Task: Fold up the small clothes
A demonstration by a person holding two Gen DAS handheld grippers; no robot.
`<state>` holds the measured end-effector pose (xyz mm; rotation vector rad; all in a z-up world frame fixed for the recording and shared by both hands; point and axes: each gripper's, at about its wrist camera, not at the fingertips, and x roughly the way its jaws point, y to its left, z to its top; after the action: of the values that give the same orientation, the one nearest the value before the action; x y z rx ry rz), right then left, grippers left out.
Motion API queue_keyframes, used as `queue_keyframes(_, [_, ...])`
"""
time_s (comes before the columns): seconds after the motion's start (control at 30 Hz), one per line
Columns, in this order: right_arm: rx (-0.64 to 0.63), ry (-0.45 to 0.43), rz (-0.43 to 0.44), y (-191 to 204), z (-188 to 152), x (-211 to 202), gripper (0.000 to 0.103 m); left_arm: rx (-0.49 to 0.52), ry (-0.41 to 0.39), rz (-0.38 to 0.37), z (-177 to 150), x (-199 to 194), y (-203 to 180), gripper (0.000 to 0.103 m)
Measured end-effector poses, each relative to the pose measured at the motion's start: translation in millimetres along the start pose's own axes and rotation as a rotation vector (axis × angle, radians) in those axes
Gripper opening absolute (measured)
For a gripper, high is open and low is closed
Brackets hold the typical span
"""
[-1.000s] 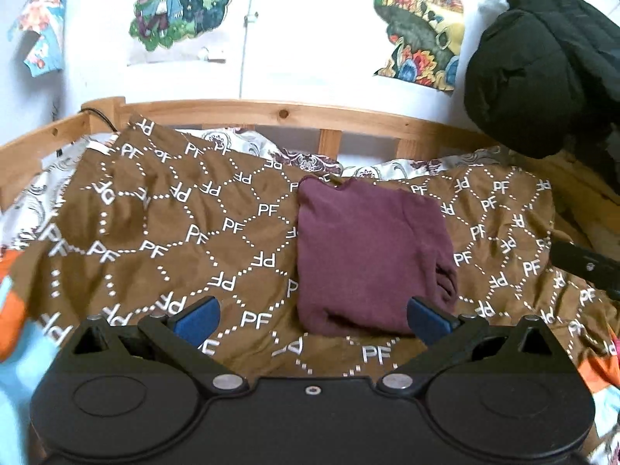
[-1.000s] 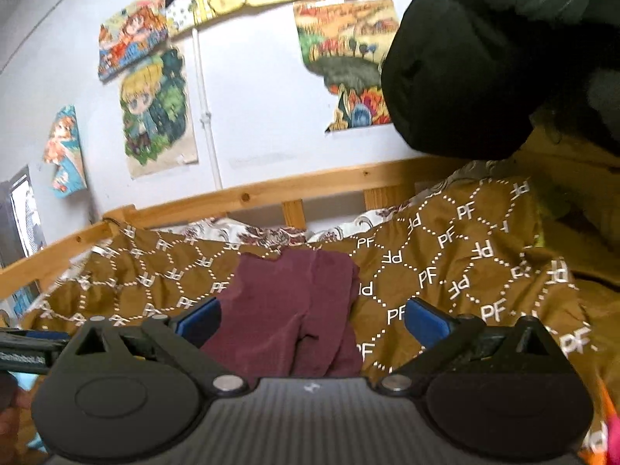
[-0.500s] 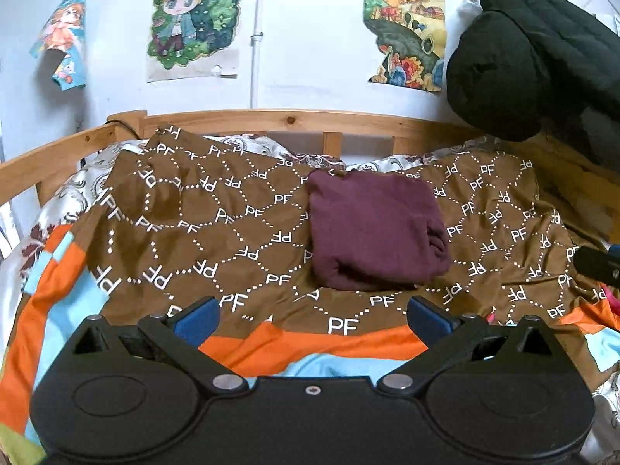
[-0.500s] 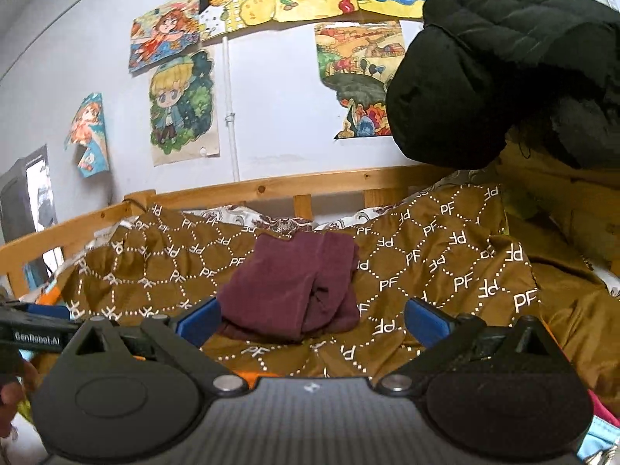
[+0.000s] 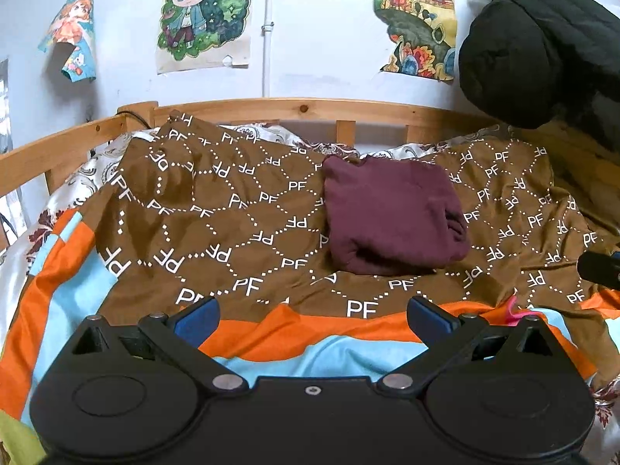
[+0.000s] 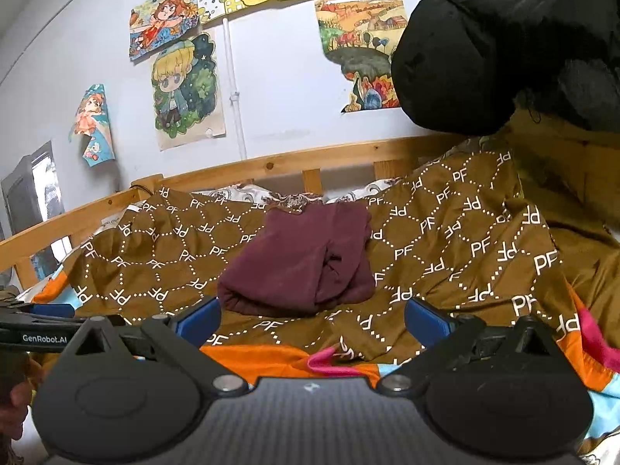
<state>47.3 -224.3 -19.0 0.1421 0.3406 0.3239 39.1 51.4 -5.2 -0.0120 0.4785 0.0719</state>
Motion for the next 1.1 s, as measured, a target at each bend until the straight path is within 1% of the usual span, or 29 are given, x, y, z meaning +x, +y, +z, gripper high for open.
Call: queue_keyframes(1.1, [0.016, 0.006, 0.004, 0.0, -0.8, -1.3, 0.103, -0.023, 0.023, 0.018, -2.8, 3.2, 3.4, 0.102])
